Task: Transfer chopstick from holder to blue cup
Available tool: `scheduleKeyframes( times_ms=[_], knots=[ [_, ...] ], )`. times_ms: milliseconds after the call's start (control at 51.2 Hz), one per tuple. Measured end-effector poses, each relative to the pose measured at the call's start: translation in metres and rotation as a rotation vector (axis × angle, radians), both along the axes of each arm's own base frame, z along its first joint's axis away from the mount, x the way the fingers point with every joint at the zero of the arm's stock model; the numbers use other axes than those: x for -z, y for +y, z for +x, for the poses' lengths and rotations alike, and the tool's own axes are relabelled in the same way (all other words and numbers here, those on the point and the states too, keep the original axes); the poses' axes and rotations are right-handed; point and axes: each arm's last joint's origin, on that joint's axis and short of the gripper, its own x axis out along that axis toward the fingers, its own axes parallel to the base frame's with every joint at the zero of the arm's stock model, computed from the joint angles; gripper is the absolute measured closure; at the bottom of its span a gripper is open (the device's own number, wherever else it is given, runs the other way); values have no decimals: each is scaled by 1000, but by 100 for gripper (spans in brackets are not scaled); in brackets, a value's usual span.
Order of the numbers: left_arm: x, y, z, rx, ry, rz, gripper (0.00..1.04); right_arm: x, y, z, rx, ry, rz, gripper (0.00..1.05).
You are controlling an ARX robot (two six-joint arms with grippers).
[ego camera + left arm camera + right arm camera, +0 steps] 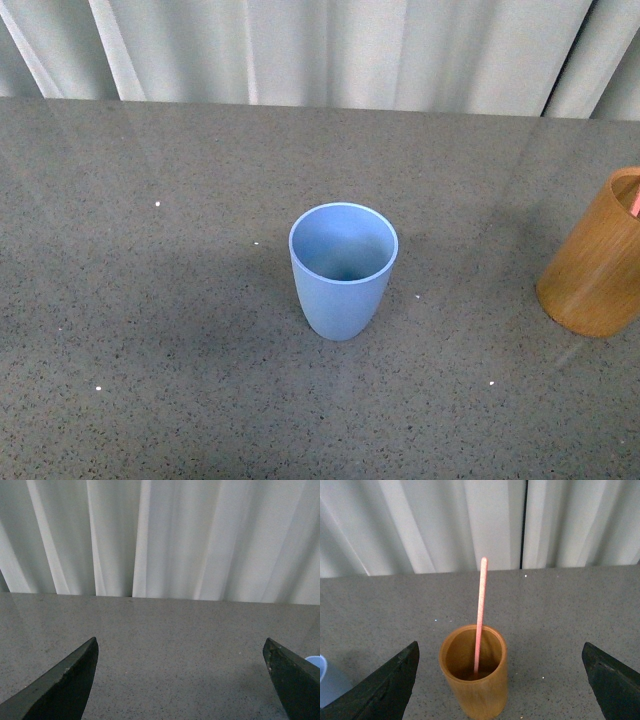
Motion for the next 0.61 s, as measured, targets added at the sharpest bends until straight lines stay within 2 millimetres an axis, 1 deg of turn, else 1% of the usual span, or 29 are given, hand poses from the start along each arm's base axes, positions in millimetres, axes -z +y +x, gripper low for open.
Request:
scheduleKeyframes(
  times_ms=[137, 274, 410, 606],
  knots=[
    [0, 0, 0, 0, 0, 0, 7, 18, -5, 27, -6, 20, 11, 10],
    [0, 0, 0, 0, 0, 0, 7, 27, -6, 55, -18, 11, 15, 10],
    [0, 0, 0, 0, 0, 0, 7, 39, -7, 82, -9, 43, 15, 10],
    [0, 0, 0, 0, 0, 0, 7, 44, -6, 103, -9, 48, 9, 10]
  ],
)
